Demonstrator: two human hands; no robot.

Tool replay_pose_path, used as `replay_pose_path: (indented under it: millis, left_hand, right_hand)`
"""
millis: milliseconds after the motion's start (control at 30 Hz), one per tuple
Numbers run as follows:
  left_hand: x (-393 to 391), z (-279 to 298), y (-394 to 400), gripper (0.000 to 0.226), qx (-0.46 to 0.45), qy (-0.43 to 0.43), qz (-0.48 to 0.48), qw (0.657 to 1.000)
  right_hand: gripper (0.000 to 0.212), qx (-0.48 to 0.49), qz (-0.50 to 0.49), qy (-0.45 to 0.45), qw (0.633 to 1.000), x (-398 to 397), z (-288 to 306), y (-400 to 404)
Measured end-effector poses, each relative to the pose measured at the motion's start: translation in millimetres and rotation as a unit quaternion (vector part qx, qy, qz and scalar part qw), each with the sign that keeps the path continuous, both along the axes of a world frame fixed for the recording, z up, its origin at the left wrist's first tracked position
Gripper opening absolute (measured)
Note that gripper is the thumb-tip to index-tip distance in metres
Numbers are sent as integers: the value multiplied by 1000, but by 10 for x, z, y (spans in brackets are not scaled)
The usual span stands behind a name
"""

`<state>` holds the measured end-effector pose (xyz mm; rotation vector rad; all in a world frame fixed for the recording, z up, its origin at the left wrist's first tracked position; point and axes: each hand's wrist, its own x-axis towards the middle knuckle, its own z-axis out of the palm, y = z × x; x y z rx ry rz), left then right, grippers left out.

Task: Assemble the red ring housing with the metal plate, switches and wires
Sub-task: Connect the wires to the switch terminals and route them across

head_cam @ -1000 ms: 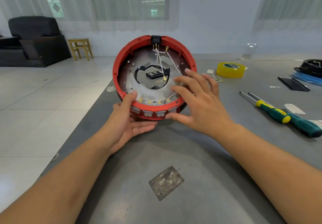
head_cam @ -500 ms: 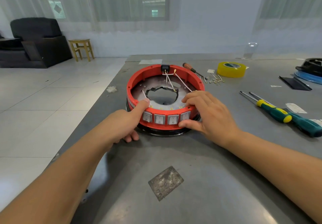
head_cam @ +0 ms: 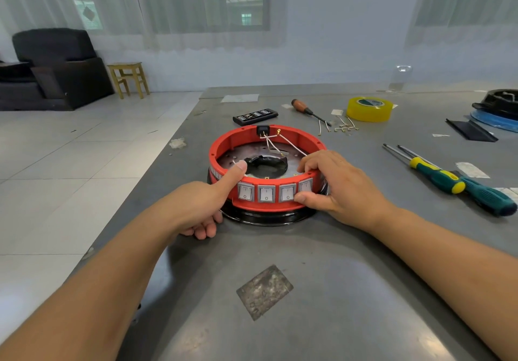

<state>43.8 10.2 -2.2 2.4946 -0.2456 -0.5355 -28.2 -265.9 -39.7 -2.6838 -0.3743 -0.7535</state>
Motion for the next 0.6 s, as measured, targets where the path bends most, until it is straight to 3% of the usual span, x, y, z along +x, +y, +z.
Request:
replay_pose_path:
  millis: [133, 233, 300, 367, 467, 600]
  left_hand:
    - [-6, 6, 33, 126, 29, -34, -27, 999]
    - [77, 12, 82, 101, 13, -272, -28, 962]
    - [98, 11, 143, 61, -109, -399, -73, 908]
    - [64, -4, 164, 27, -181, -393, -161, 887]
    - [53, -111, 151, 27, -156, -329, -218, 906]
    - [68, -182, 118, 19, -200, -325, -189, 905]
  right_hand:
    - [42, 1, 5, 19, 1000, 6, 4, -28]
    - [42, -4, 12, 27, 1000, 9, 8, -26]
    - [44, 3, 20, 32, 999, -2, 9, -36]
    - [45, 38, 46, 32, 998, -26, 7, -50]
    - [34, 80, 77, 24, 993, -30, -2, -67]
    - [33, 77, 62, 35, 995, 4, -12, -89]
